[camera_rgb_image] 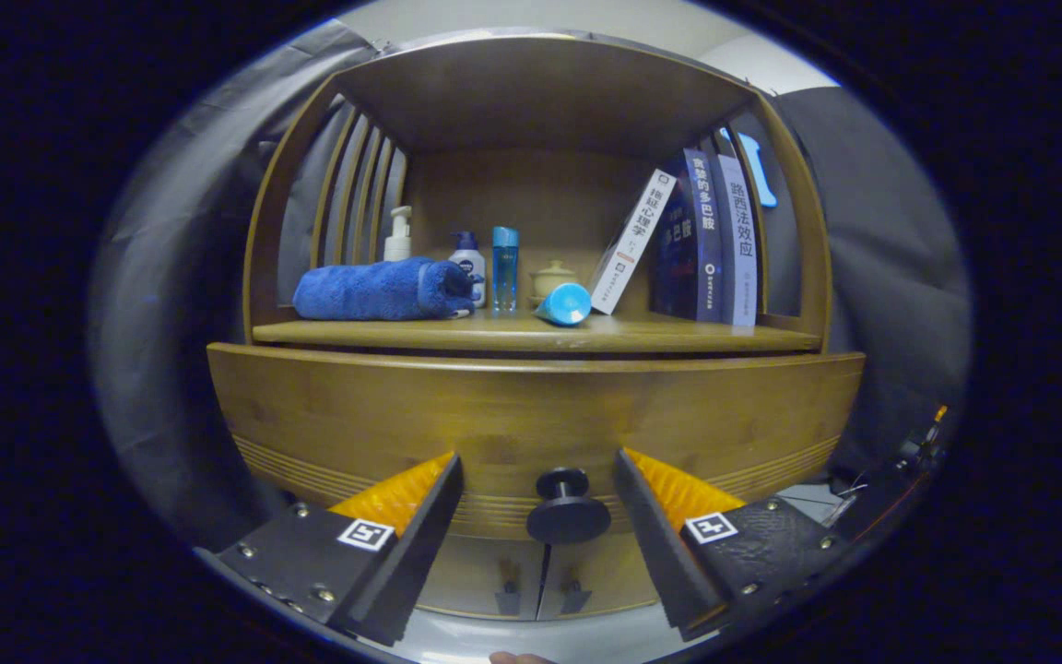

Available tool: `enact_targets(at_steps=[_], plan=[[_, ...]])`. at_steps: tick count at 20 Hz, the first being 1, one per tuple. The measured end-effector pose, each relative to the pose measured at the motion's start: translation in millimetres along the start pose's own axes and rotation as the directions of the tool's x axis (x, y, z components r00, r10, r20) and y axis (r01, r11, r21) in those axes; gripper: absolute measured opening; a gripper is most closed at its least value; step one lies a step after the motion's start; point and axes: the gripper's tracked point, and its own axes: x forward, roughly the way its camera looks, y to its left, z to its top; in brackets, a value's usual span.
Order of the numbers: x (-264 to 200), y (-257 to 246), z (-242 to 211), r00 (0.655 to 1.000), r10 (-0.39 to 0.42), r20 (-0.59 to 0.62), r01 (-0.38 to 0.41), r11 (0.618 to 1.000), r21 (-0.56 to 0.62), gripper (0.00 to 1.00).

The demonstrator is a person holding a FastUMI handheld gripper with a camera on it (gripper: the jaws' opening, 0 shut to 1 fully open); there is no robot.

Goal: Pull open the drawer, take out the items inside it, and place them on the countertop above the cabinet.

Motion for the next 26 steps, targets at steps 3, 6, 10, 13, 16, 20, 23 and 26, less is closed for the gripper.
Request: enact_targets(at_steps=[3, 6, 10, 13, 16, 20, 23, 26], plan=[[14, 1, -1, 1.0, 0.005, -0.024, -0.004, 0.999, 0.035, 0.99], [24, 2, 0, 0.999, 0.01, -0.044, -0.007, 0.998, 0.062, 0.99], [31, 3, 1, 0.999, 0.016, -0.05, -0.013, 0.998, 0.059, 0.99], [23, 3, -13, 0.991, 0.046, -0.125, -0.041, 0.998, 0.037, 0.98], [2, -1, -13, 0.992, 0.051, -0.113, -0.044, 0.997, 0.062, 0.99], [-33, -10, 2, 0.995, 0.039, -0.095, -0.034, 0.998, 0.047, 0.98], [-59, -18, 9, 0.996, 0.027, -0.089, -0.02, 0.997, 0.075, 0.99], [-79, -26, 15, 0.996, 0.014, -0.084, -0.006, 0.996, 0.091, 0.98]])
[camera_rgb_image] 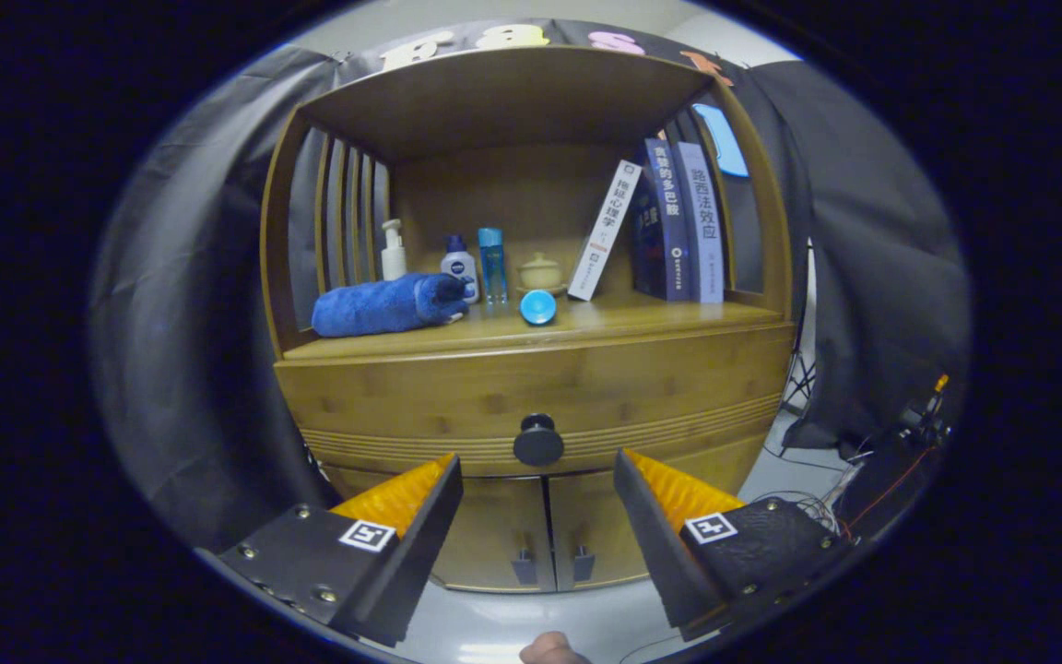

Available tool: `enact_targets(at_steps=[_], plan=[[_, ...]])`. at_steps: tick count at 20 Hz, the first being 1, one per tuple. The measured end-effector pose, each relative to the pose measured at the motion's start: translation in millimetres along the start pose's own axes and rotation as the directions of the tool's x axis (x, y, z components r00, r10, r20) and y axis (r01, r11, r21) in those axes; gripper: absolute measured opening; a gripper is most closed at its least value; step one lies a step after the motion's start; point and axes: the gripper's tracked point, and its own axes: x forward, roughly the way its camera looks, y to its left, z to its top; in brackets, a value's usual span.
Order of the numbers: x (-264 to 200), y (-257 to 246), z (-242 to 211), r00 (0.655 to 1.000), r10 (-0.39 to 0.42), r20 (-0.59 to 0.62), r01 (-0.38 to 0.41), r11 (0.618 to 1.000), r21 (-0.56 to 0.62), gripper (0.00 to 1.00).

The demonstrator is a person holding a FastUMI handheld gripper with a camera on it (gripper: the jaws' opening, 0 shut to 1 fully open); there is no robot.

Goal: Pull open the drawer, take out the items inside it, and place them on the countertop above the cabinet.

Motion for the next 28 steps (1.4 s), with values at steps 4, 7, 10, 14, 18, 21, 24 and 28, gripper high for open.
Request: enact_targets(at_steps=[4, 7, 10, 14, 18, 21, 24, 28], plan=[[-33, -2, -1, 1.0, -0.002, -0.012, 0.002, 1.0, 0.005, 0.98], [-54, 0, 3, 1.0, -0.001, -0.008, 0.001, 1.0, -0.011, 0.98], [-78, 4, 20, 1.0, -0.002, 0.012, 0.002, 1.0, -0.016, 0.99], [-102, 1, 63, 0.997, 0.0, 0.077, 0.003, 0.999, -0.044, 0.99], [-132, 1, 111, 0.988, -0.012, 0.153, 0.025, 0.996, -0.08, 0.98], [-155, 1, 148, 0.98, -0.019, 0.2, 0.037, 0.995, -0.087, 0.98], [-180, 11, 183, 0.97, 0.0, 0.242, 0.014, 0.998, -0.056, 0.98], [-207, 18, 215, 0.959, 0.001, 0.282, 0.011, 0.999, -0.041, 0.98]])
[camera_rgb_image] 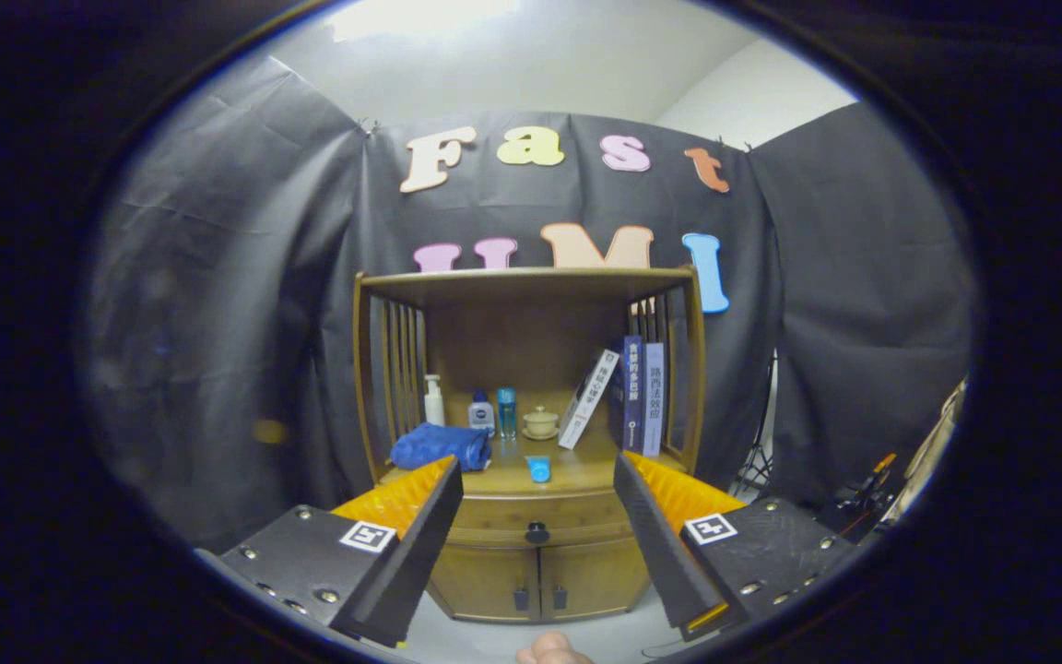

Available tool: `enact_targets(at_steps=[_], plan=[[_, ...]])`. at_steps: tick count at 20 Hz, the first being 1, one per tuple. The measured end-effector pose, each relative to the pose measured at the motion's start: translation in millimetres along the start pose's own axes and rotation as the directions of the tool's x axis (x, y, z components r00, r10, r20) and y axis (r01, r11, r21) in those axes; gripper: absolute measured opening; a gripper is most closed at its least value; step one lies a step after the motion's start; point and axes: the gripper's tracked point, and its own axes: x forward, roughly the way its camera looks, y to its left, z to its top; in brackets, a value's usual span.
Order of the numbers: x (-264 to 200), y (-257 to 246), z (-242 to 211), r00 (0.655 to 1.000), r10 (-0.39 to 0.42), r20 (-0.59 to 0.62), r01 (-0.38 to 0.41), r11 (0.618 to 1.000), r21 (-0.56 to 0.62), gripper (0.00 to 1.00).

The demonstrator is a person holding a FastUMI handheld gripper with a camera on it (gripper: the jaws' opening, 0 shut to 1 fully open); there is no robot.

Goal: Pull open the drawer, take out the items inside it, and place them on the countertop above the cabinet.

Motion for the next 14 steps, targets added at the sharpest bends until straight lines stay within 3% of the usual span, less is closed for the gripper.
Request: enact_targets(at_steps=[7, 14], plan=[[-22, 14, 42, 0.999, -0.003, 0.045, 0.003, 1.0, -0.021, 0.98], [-27, 24, 2, 1.0, 0.0, 0.011, 0.0, 0.998, -0.062, 0.98]])
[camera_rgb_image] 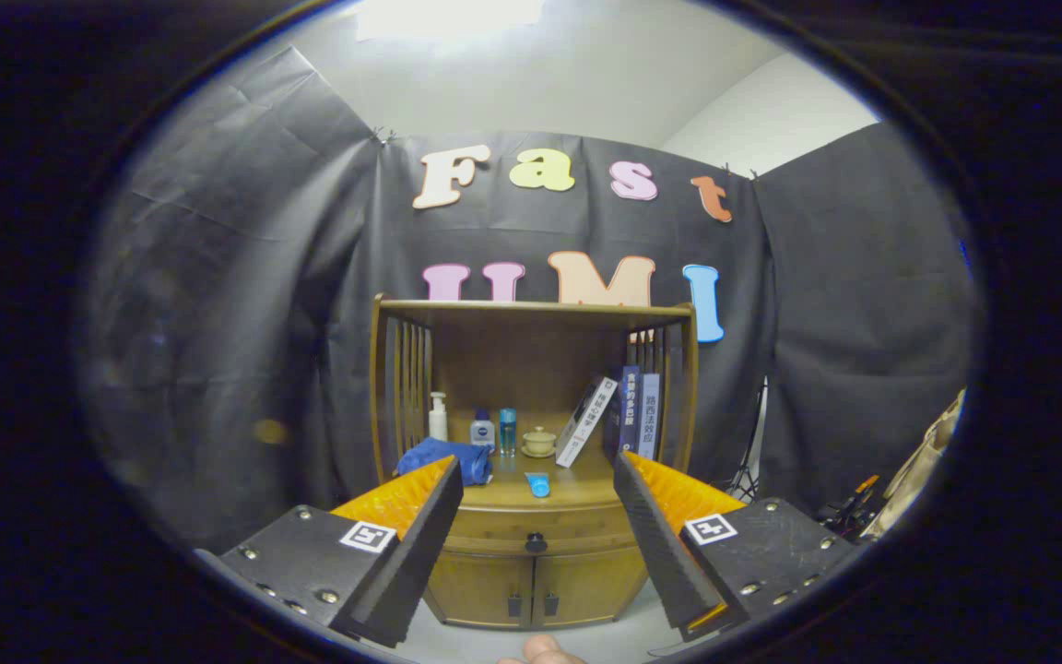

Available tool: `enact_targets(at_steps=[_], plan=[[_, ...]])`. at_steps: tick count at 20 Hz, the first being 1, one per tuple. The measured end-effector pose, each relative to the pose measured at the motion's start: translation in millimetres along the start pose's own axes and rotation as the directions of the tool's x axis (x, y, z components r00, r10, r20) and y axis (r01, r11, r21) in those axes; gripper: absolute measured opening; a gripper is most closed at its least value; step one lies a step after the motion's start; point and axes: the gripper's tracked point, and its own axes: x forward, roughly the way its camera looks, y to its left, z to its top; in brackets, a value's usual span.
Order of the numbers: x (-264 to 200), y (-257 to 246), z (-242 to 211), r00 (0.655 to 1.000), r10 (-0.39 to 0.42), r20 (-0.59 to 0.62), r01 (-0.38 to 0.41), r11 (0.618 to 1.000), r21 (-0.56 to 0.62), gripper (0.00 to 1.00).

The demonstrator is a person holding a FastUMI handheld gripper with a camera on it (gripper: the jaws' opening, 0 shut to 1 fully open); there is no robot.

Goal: Pull open the drawer, take out the items inside it, and place them on the countertop above the cabinet.

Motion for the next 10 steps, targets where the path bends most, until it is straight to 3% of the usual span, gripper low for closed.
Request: enact_targets(at_steps=[10], plan=[[-1.8, 8.7, -9.0, 0.999, 0.029, -0.023, -0.029, 1.0, -0.002, 0.98]])
